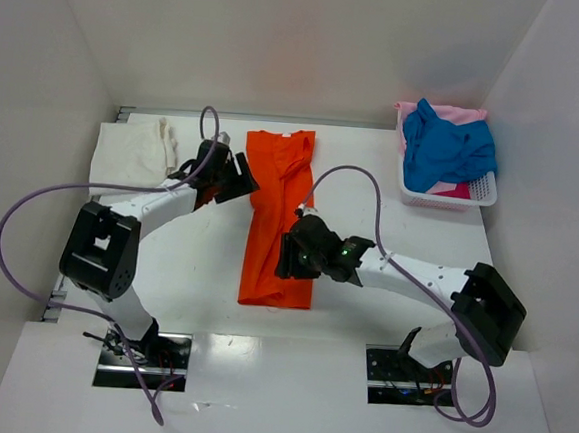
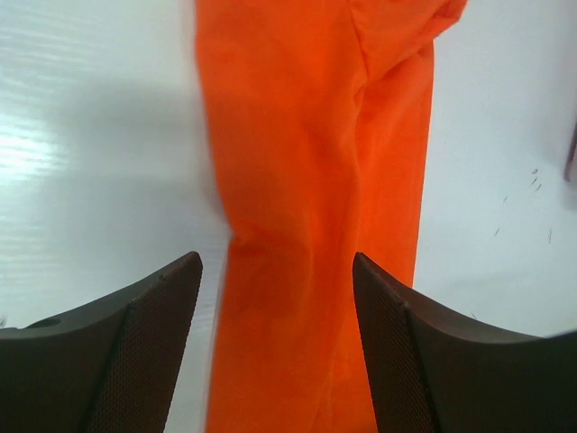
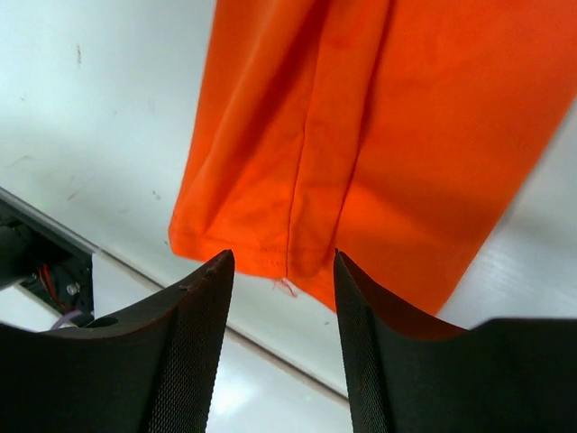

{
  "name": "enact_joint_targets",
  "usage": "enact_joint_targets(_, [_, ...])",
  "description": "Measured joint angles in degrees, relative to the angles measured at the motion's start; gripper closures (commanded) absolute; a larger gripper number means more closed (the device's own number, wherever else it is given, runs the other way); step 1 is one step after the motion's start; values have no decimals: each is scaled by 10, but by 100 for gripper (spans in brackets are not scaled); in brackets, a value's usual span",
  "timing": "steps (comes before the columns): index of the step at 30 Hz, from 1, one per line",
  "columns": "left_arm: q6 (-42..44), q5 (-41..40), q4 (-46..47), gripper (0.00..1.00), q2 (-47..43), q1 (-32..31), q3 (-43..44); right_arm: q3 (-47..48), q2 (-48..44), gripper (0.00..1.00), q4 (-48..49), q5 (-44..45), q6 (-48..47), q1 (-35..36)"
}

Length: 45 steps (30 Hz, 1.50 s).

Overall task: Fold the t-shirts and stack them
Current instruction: Grab the bottom of the folded rectangular tshirt with both arms

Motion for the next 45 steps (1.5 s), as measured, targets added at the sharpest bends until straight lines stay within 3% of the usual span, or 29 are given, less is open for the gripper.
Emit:
enact_joint_targets(7, [27,47,27,26,55,0,17,-23,0,50,3,-12,23,12])
enact_joint_targets(18, [61,64,39,58,114,12,86,-23,5,50,21,-26,30,21])
enact_joint_targets(22, [68,76,45,63,127,12,91,-23,18,51,32,-27,32,21])
enact_joint_targets(30, [73,83,33,64,164,12,99,-23,60,57,46,-31,34,27])
enact_joint_targets(34, [85,81,9,67,189,12,128,-23,66,64,50,-34,34,27])
enact_joint_targets(40, [99,72,-10,82,205,12,149,-23,72,81,54,-37,35,27])
enact_joint_targets(45, [106,66,-20,84,230,12,168,-23,82,95,54,-36,38,29])
